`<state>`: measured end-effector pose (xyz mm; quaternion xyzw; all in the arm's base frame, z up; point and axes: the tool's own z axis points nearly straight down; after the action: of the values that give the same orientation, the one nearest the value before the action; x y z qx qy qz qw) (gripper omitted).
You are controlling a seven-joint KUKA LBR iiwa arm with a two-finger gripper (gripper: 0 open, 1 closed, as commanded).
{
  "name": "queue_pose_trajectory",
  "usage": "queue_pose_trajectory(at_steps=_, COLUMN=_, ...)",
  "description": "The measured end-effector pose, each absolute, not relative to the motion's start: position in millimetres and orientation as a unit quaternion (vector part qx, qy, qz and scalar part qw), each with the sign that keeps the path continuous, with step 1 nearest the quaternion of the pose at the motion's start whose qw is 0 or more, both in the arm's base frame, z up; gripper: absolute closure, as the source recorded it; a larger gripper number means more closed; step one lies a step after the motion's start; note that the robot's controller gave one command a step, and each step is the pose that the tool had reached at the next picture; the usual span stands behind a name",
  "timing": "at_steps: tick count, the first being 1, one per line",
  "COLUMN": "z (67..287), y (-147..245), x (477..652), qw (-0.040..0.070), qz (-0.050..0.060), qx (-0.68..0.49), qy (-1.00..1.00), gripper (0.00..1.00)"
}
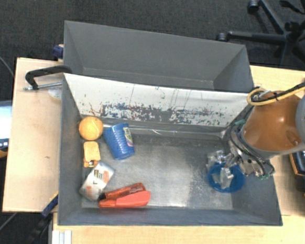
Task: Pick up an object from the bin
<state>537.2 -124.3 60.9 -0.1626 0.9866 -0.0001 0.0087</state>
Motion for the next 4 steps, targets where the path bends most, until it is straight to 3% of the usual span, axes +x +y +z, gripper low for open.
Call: queue_pose_trajectory(at_steps=4, z=73, y=-123, x=534.9, qw=0.006, qz=0.001, qx=-0.157, qy=0.988, gripper=1.00)
